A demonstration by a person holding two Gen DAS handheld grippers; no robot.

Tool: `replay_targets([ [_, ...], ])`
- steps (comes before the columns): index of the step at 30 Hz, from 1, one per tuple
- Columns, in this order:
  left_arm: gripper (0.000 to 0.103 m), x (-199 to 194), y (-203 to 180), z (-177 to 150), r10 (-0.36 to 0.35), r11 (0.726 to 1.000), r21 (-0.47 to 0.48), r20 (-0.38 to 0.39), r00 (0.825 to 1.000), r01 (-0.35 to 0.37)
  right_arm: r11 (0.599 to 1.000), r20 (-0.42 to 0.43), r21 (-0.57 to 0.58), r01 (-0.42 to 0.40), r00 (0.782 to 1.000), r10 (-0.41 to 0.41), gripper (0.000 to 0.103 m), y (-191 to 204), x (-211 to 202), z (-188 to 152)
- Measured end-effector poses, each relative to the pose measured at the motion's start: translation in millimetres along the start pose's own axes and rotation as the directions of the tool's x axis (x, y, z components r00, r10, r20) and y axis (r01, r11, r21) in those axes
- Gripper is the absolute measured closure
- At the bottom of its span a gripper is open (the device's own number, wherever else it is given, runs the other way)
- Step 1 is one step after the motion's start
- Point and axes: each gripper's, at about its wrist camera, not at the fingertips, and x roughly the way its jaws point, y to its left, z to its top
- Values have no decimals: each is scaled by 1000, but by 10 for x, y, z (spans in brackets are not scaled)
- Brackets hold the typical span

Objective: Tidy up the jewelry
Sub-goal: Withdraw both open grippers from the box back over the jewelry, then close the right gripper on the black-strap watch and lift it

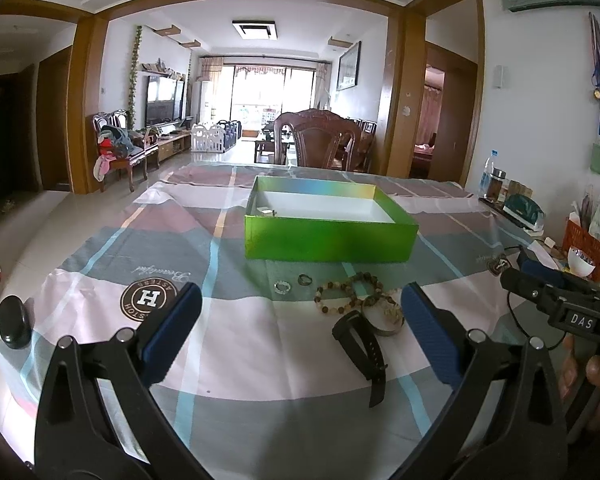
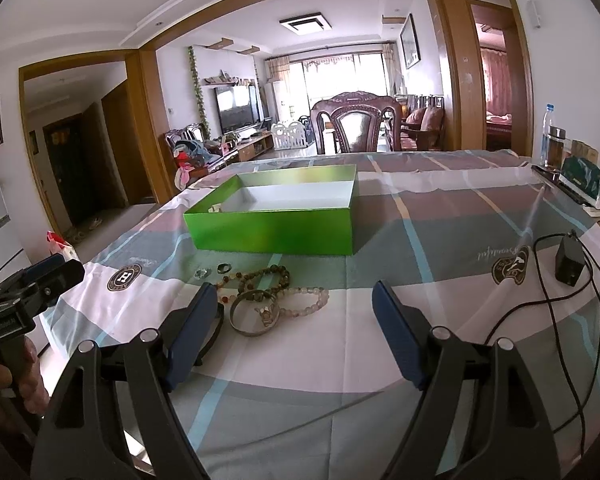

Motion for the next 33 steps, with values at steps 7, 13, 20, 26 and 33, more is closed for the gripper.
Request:
replay_targets([
  [7,4,52,42,-19,7,1000,-13,-14,1000,-8,998,-88,-18,-62,994,60,25,156,288,-82],
  [13,4,42,166,-7,19,999,-41,-16,1000,-20,976,-267,33,-216,939,216,44,497,878,-237],
  [20,4,13,297,-9,44,998,-49,-18,999,-44,978,-347,43,-203,915,205,70,629,1197,-304],
  [26,4,38,333,-12,43,997,-59,-24,999,-44,971,-393,68,-228,889,237,81,608,1347,-363],
  [33,4,50,325,-7,44,998,-54,-24,999,-46,976,-406,33,-215,889,210,98,668,1415,-350],
])
